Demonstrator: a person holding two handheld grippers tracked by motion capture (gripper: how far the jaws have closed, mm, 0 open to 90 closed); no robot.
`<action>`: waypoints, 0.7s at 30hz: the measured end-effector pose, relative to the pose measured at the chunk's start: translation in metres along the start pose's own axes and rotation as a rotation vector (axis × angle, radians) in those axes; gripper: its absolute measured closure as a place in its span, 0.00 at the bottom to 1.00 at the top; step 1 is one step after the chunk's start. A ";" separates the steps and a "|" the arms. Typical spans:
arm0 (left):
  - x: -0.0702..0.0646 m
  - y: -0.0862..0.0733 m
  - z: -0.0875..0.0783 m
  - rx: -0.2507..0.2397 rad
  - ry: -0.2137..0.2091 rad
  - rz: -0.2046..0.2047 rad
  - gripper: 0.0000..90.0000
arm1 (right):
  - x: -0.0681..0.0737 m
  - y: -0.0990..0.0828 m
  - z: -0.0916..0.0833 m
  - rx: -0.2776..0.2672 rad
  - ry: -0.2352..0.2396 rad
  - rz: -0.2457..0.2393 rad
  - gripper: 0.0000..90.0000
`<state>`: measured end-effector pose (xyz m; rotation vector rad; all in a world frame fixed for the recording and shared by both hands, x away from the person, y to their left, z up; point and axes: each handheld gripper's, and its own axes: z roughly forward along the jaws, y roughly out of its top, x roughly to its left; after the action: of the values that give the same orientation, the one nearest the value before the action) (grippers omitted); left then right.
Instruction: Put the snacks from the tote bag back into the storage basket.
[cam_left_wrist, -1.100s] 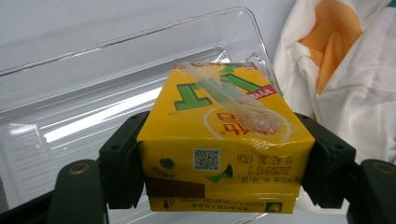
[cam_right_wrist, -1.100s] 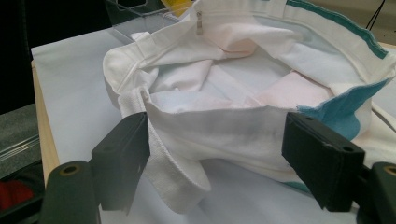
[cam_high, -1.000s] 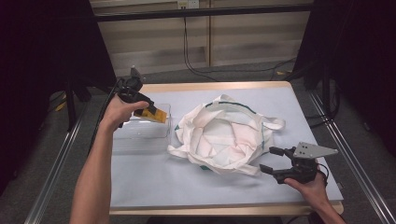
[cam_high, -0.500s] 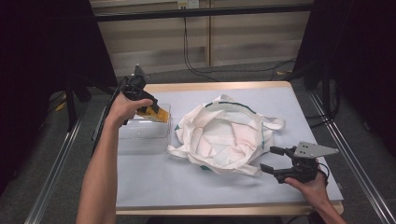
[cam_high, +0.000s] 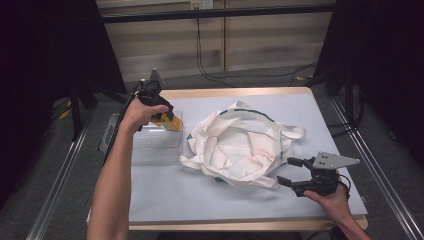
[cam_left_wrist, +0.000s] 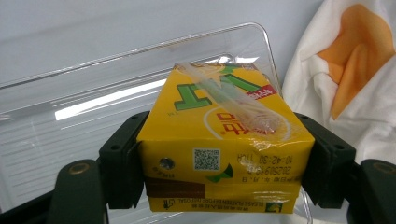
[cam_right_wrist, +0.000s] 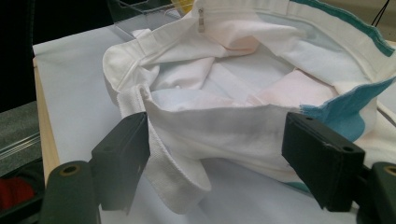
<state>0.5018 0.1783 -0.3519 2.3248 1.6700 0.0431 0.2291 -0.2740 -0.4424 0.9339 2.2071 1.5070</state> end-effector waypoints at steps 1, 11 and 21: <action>0.001 0.000 0.001 -0.001 -0.001 -0.003 0.31 | 0.000 0.000 0.000 0.000 0.001 0.000 0.26; 0.005 0.001 0.011 -0.023 -0.014 0.000 0.31 | 0.000 0.000 0.002 0.006 0.008 0.000 0.26; 0.003 0.004 0.019 -0.050 -0.012 0.015 0.30 | 0.001 -0.001 0.003 0.013 0.011 0.003 0.26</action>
<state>0.5097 0.1757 -0.3700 2.2963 1.6277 0.0725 0.2295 -0.2713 -0.4442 0.9353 2.2270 1.5041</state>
